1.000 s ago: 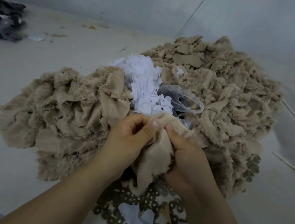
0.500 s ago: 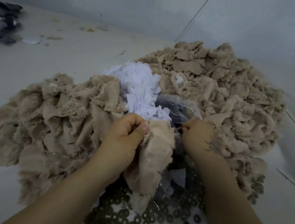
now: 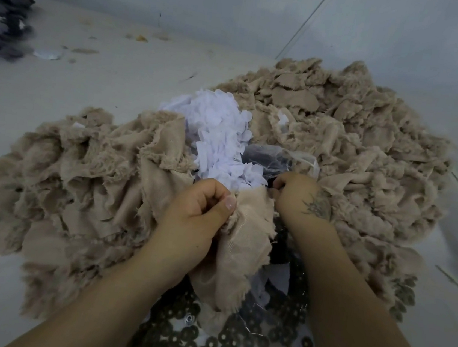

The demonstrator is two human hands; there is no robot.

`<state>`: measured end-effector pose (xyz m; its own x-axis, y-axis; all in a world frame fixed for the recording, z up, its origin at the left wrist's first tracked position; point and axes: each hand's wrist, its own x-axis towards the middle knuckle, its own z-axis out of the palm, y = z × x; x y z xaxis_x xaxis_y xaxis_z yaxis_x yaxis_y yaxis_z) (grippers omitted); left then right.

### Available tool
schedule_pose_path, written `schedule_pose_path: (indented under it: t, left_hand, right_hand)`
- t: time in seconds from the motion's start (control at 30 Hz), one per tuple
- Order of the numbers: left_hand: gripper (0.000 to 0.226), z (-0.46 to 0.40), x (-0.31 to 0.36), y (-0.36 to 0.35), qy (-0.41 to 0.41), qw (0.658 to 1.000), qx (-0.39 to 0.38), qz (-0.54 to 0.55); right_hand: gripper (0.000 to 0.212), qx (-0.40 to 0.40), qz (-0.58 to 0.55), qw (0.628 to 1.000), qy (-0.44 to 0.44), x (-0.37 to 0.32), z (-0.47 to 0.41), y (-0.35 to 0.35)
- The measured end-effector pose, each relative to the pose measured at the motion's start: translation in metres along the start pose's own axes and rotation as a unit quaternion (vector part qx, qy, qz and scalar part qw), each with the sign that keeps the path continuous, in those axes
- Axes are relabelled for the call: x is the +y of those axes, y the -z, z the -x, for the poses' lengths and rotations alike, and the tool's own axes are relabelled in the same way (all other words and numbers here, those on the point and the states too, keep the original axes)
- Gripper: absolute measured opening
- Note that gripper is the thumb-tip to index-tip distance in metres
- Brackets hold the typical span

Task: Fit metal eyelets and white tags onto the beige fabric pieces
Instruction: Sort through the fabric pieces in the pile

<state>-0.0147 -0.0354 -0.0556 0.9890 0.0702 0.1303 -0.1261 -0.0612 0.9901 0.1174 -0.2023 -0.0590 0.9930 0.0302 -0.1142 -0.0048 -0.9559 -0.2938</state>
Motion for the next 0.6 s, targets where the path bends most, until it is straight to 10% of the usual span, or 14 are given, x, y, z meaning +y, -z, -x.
schedule_pose_path:
  t: [0.6]
  left_hand:
    - [0.037,0.004,0.0,0.005,0.016,0.999,0.009,0.028]
  right_hand:
    - [0.02,-0.002,-0.031,0.999,0.041,-0.005,0.009,-0.005]
